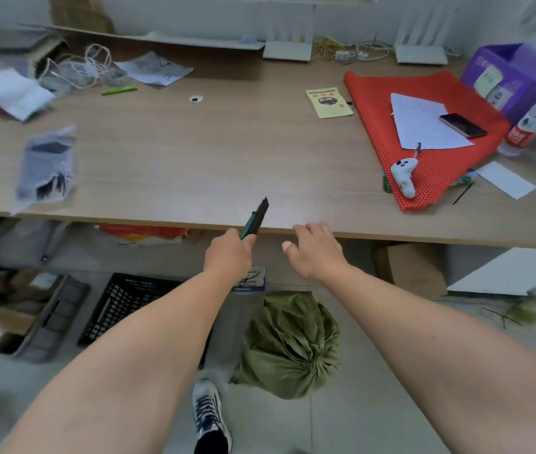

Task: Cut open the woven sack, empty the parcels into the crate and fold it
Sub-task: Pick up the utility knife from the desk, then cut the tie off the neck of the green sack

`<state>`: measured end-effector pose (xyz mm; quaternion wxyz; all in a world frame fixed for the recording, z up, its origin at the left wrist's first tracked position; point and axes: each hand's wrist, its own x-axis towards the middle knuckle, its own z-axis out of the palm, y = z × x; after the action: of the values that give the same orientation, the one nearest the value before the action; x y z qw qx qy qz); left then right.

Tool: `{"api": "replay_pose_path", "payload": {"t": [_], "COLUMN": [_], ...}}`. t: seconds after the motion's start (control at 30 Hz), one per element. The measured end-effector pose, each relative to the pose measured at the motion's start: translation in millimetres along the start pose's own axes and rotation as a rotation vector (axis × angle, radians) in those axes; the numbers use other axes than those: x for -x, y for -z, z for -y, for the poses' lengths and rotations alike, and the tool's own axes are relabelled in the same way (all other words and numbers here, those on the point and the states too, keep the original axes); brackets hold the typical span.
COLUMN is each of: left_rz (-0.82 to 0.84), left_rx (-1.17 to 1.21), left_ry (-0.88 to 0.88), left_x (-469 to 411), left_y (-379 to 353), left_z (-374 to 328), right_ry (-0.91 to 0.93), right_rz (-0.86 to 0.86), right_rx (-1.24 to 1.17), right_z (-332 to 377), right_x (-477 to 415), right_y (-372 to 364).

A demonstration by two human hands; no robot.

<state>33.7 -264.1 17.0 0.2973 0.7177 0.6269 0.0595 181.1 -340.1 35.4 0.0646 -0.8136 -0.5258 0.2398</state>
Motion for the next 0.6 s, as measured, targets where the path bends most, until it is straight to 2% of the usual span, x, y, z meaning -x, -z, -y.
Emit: {"api": "replay_pose_path", "payload": {"t": [0.27, 0.6], "left_rz": [0.008, 0.074], "left_rx": [-0.013, 0.01], "left_ry": [0.076, 0.111], "left_x": [50.7, 57.9], "left_y": [-41.3, -141.3], "left_z": [21.3, 125.6], "right_ry": [-0.1, -0.361], "right_rz": [0.091, 0.195], "right_rx": [-0.069, -0.071], "right_z": [-45.4, -103.0], "right_x": [45.2, 40.4], "right_y": [-35.9, -178.4]}}
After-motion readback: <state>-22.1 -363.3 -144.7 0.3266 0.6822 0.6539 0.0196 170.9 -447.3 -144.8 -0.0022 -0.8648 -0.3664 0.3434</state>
